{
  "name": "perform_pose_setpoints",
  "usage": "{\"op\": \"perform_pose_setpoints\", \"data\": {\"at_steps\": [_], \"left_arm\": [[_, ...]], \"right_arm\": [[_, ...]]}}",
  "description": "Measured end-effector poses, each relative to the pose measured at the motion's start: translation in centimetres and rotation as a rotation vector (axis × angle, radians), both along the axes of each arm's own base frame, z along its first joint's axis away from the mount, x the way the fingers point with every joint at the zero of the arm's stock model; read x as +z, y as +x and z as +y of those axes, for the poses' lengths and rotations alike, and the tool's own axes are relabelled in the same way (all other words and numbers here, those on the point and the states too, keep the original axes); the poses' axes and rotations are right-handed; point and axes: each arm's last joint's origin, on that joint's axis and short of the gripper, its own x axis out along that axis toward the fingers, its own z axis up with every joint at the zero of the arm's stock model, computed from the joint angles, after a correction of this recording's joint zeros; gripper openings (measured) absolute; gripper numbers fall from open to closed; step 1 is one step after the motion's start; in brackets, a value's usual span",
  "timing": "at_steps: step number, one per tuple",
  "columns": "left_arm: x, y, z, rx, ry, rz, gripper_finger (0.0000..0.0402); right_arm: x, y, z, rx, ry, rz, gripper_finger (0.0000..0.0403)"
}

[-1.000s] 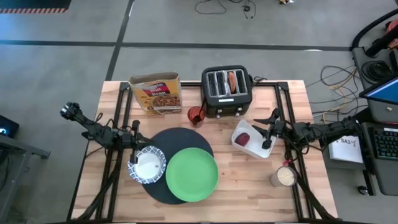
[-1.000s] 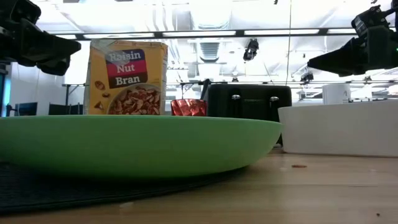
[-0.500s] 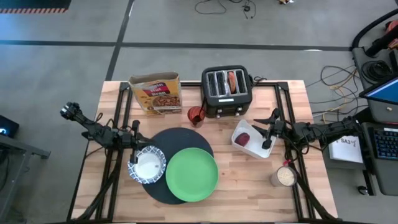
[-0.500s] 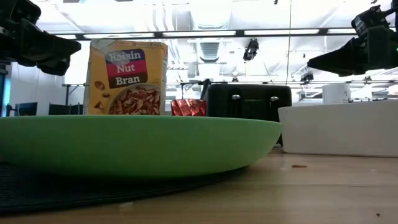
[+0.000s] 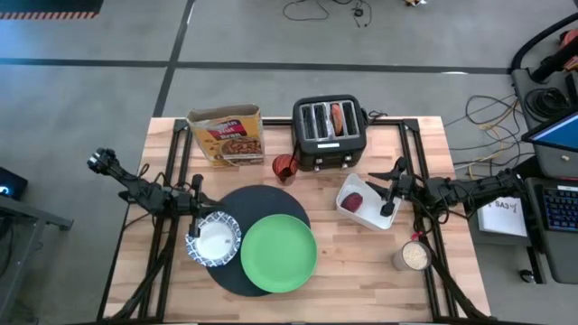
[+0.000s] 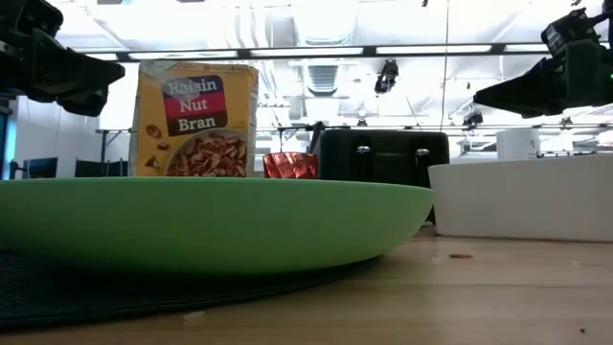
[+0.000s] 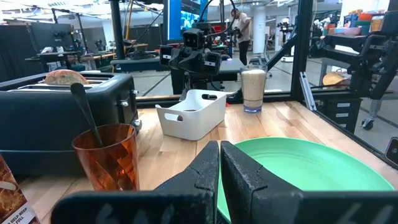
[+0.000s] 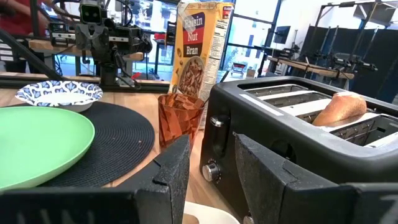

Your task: Arrange a breakfast setting

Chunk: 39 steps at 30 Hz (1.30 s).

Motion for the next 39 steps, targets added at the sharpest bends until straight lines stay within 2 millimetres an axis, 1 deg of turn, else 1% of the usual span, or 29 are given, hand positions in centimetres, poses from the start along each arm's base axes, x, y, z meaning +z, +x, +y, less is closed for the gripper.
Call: {"op": "perform_pose_setpoints", "data": {"at_steps": [17, 20, 22, 24, 29, 31, 35, 39], "left_arm": [[0.1, 0.0, 0.0, 0.004, 0.005, -0.006, 0.0], [1.0, 0.0, 0.0, 0.006, -0.04, -0.087, 0.0], [1.9, -0.2, 0.1, 0.005, -0.117, -0.172, 0.0], [2.9, -0.4, 0.3, 0.004, -0.194, -0.273, 0.0], [4.9, -1.2, 0.8, 0.004, -0.326, -0.473, 0.0], [5.4, -1.5, 1.1, 0.009, -0.355, -0.531, 0.0], [5.9, -1.9, 1.3, 0.01, -0.394, -0.592, 0.0], [6.0, -1.9, 1.3, 0.023, -0.401, -0.594, 0.0]], "right_arm": [[0.0, 0.0, 0.0, 0.0, 0.0, 0.0, 0.0121], [0.0, 0.0, 0.0, 0.0, 0.016, -0.006, 0.0121], [0.1, 0.0, 0.0, -0.001, 0.094, -0.046, 0.0121], [0.6, 0.0, 0.0, 0.0, 0.16, -0.119, 0.0121], [1.5, -0.1, 0.0, 0.007, 0.195, -0.196, 0.0121], [2.3, -0.2, 0.0, 0.01, 0.218, -0.23, 0.0121], [4.0, -0.4, -0.1, 0.013, 0.237, -0.276, 0.0121], [6.0, -0.6, -0.2, -0.025, 0.25, -0.315, 0.0121]]}}
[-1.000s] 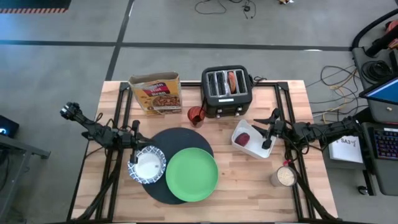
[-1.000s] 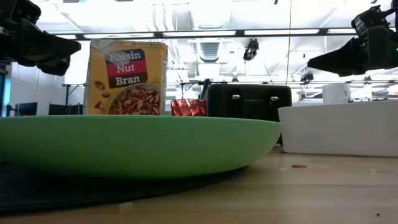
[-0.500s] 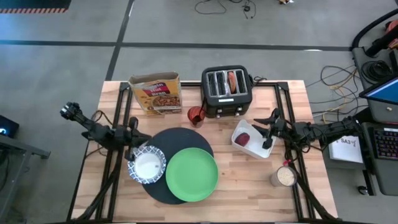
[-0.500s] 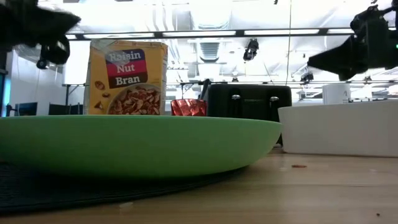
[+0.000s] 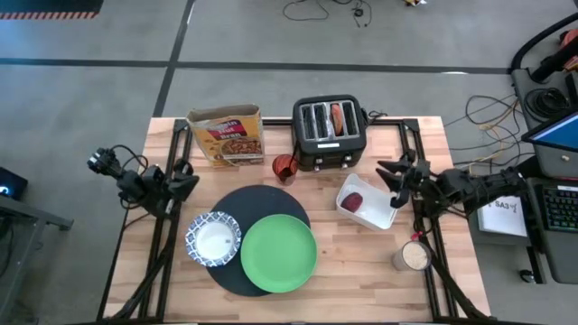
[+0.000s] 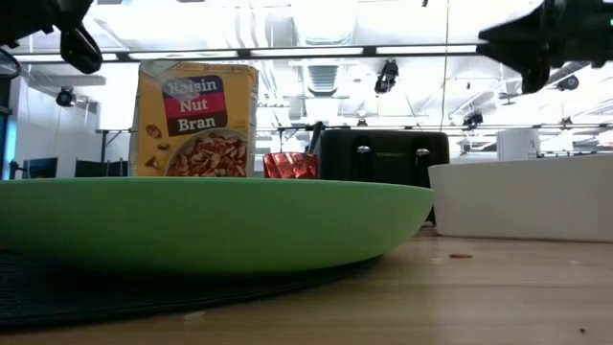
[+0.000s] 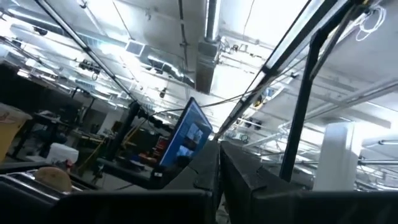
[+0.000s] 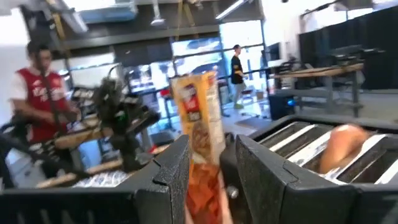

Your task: Arrange a breakfast setting

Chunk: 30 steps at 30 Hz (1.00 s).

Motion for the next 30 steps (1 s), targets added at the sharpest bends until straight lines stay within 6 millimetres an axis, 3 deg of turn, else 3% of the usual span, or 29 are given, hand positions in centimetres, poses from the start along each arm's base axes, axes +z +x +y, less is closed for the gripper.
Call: {"op": "perform_pose_setpoints", "data": {"at_steps": [9, 13, 18, 24, 30], "left_arm": [[0.5, -0.1, 0.7, 0.176, -0.171, 0.094, 0.0], [1.3, 0.3, 1.0, 0.406, -0.238, 0.374, 0.0], [2.6, -0.7, 1.7, 0.433, -0.261, 0.62, 0.0], [1.8, -2.2, 2.6, 0.561, -0.366, 0.863, 0.0], [0.7, -0.9, 1.8, 0.665, -0.262, 0.987, 0.0]], "right_arm": [[2.6, 1.0, 0.0, -0.089, 0.01, 0.052, 0.0121], [3.4, 1.7, 0.1, -0.091, -0.008, 0.084, 0.0121], [3.8, 3.3, 0.4, -0.093, -0.035, 0.155, 0.0121], [3.7, 4.7, 0.7, -0.094, -0.058, 0.223, 0.0121], [3.4, 5.3, 0.8, -0.094, -0.065, 0.253, 0.0121]]}}
